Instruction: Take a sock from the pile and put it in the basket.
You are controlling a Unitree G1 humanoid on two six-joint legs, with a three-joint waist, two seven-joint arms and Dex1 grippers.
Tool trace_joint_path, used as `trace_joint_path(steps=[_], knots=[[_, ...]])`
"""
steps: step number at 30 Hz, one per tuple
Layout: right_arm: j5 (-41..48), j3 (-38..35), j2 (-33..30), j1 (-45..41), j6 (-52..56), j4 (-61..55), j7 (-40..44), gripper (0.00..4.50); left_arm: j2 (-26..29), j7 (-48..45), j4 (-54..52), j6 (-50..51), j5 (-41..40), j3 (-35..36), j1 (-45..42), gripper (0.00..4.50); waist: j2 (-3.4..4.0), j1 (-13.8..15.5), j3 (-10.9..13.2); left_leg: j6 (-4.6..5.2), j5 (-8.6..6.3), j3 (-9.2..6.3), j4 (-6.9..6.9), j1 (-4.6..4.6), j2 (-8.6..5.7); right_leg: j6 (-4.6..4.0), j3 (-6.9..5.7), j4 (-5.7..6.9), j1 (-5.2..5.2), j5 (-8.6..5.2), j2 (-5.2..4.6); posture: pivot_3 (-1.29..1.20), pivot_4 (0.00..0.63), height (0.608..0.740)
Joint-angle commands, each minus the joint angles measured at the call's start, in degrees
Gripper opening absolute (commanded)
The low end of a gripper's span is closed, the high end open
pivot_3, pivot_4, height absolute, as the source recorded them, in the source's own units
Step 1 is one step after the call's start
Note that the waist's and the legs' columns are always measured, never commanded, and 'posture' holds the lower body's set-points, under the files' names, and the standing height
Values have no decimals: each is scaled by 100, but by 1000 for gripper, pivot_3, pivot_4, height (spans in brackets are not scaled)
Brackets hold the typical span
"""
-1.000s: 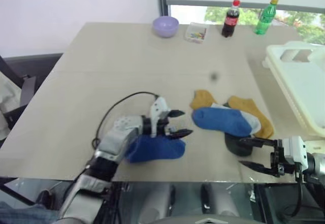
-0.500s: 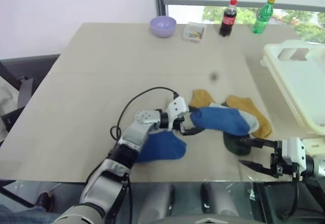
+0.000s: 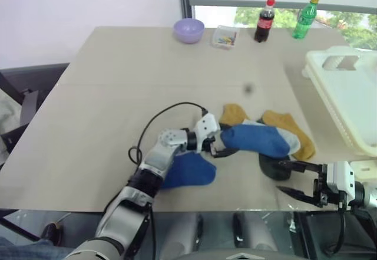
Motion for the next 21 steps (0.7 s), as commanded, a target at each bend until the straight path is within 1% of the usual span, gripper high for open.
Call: trace_joint_path(steps=[1,3,4,6,9,13,14,21], knots=[[74,-27,-26,13,-15,-222,-21,2870,54,-51,-282,-11,-34,78,96,4454,0,3,0,0,0,0,0,0,0,0,0,0,0,0,0,0,150,735],[73,-12,-24,-16,4,-221,-35,2870,56,-25,-326,-22,-44,91,129,4454,0,2,0,0,0,0,0,0,0,0,0,0,0,0,0,0,150,735],[77,1,-22,-29,16,-221,-36,2870,56,-33,-347,8,-70,103,140,4218,0,2,0,0,0,0,0,0,0,0,0,0,0,0,0,0,150,735],[89,21,-14,-22,39,-246,-40,2870,22,57,-351,23,-82,157,127,3607,0,3,0,0,0,0,0,0,0,0,0,0,0,0,0,0,150,735],[87,39,-9,-6,57,-282,-60,2870,21,130,-381,26,-23,156,113,2090,0,3,0,0,0,0,0,0,0,0,-1,0,0,0,0,0,150,735],[73,60,-6,-11,102,-334,-96,2870,77,101,-432,22,10,116,133,235,0,4,0,0,0,0,0,0,0,0,-1,0,0,0,1,0,150,735],[69,65,-5,-12,114,-349,-107,2870,91,82,-459,35,-2,112,142,57,0,4,0,0,0,0,0,0,0,0,-1,1,0,0,1,0,150,735],[79,124,3,-10,172,-445,-208,2870,155,-44,-703,96,-134,178,104,57,0,3,0,0,0,0,0,0,0,0,-1,0,0,0,1,0,150,735]])
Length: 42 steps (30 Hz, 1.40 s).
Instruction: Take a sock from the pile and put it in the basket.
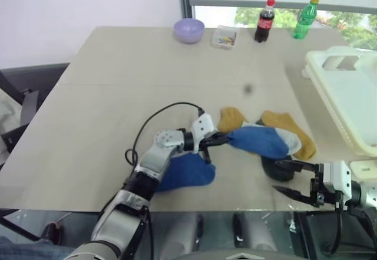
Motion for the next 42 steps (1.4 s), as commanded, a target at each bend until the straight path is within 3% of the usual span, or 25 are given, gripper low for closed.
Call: trace_joint_path(steps=[1,20,21,23,27,32,35,39,40,42], knots=[[79,0,6,4,33,-251,-74,2870,37,-105,-359,22,-160,140,-57,57,0,0,0,0,0,0,0,0,0,0,0,0,0,0,0,0,150,735],[88,93,15,17,222,-478,-265,2870,210,58,-323,11,-153,457,-86,57,0,-1,0,0,0,0,1,0,1,0,2,1,0,0,18,0,150,735],[90,95,15,12,227,-483,-270,2870,207,49,-345,56,-169,450,-78,599,0,-1,0,0,0,0,1,0,1,0,2,1,0,0,18,0,150,735],[94,94,11,2,231,-480,-271,2870,186,76,-359,65,-149,430,-77,1123,0,-1,0,0,0,0,1,0,1,0,2,1,0,0,18,0,150,735],[89,94,10,3,240,-501,-284,2870,175,128,-353,-43,-51,390,-60,3037,0,0,0,0,0,0,2,0,1,0,1,1,0,0,18,0,150,735],[89,98,6,-14,270,-516,-295,2870,184,69,-351,-124,-88,412,-52,3037,0,-1,0,0,0,0,2,0,1,0,2,2,0,0,18,0,150,735],[94,102,9,-21,298,-538,-312,2870,178,-47,-405,-80,-222,447,-26,2230,0,-1,0,0,0,0,2,0,1,-1,2,2,0,0,18,0,150,735],[94,86,13,-27,323,-550,-327,2870,215,-89,-398,-100,-174,406,-2,275,1,-1,0,0,0,0,2,0,1,-1,2,2,0,0,18,0,150,735],[94,82,11,-31,325,-549,-330,2870,210,-75,-373,-115,-149,403,-13,67,1,0,0,0,0,0,2,0,1,-1,2,2,0,0,18,0,150,735],[95,76,11,-37,328,-549,-339,2870,195,-52,-318,-136,-117,404,-45,67,1,0,0,0,0,0,2,0,1,0,2,2,0,0,18,0,150,735]])
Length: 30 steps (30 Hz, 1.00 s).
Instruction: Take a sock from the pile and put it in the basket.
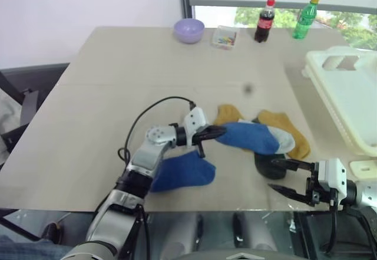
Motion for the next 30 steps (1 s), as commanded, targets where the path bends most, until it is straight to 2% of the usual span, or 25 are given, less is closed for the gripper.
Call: trace_joint_path(steps=[1,15,23,30], knots=[[89,-29,10,-31,-13,-216,-40,2870,-6,22,-109,-125,-2,44,-65,67,0,0,0,0,0,0,0,0,0,0,0,0,0,0,0,0,150,735],[65,-12,32,-19,-37,-221,-117,2870,-38,53,-154,137,-346,399,-207,67,0,-4,0,0,0,0,1,1,0,0,0,1,0,0,3,0,150,735],[57,-6,63,14,-72,-228,-140,2870,476,-212,-458,321,-473,555,21,67,1,-7,-1,0,0,0,1,2,3,-1,1,3,-1,0,5,0,150,735],[61,-10,53,4,-127,-156,-96,2870,1214,-425,-557,95,-348,710,445,67,1,-5,-1,0,0,0,1,2,4,-2,2,3,-1,0,3,0,150,735]])
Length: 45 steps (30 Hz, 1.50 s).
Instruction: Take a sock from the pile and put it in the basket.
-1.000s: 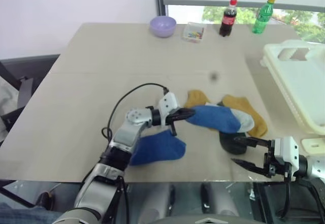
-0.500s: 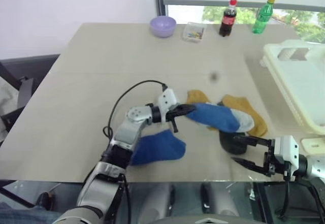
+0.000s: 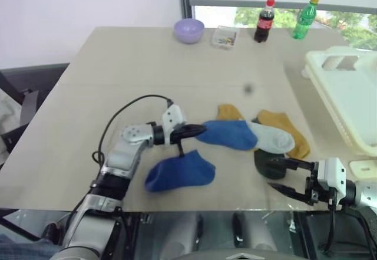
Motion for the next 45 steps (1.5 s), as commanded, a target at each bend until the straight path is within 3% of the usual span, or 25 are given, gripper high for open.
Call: trace_joint_path(steps=[1,12,29,32,36,40,45], knots=[[58,-38,16,-26,-121,-135,42,2870,384,-62,-231,-210,25,273,237,67,0,5,0,0,0,0,0,0,0,0,0,0,0,0,0,0,150,735],[275,159,153,-627,272,-79,-85,2870,933,128,-469,-324,-28,750,1047,67,-1,20,-2,0,0,-1,0,3,1,-1,1,0,1,0,-27,0,150,735],[289,322,116,-1066,669,123,-16,2870,1264,479,-750,-373,-44,1261,1980,67,4,-4,-5,-1,-1,-1,-4,4,5,-8,20,0,-2,-3,-27,0,150,735],[279,331,97,-1091,655,112,15,2870,1303,446,-885,-60,-232,1328,2017,830,4,-5,-6,-1,-1,-1,-4,4,5,-8,20,0,0,-4,-27,0,150,735],[332,306,107,-1079,743,35,-49,2870,1202,782,-776,-259,-93,1442,2007,2710,4,-4,-6,-1,-1,-1,-4,5,5,-7,17,0,-1,-3,-26,0,150,735],[167,444,298,-1290,1330,-191,-846,2870,1131,957,-827,-63,-275,1579,1984,4478,4,-6,-6,-1,-1,-1,-4,4,4,-3,20,0,-1,-1,-27,0,150,735],[204,1054,797,-1980,2455,-450,-1767,2870,1218,901,-900,194,-349,1587,2107,4478,4,-20,-6,-3,0,-1,-5,4,7,-6,22,6,-8,-1,-25,0,150,735]])
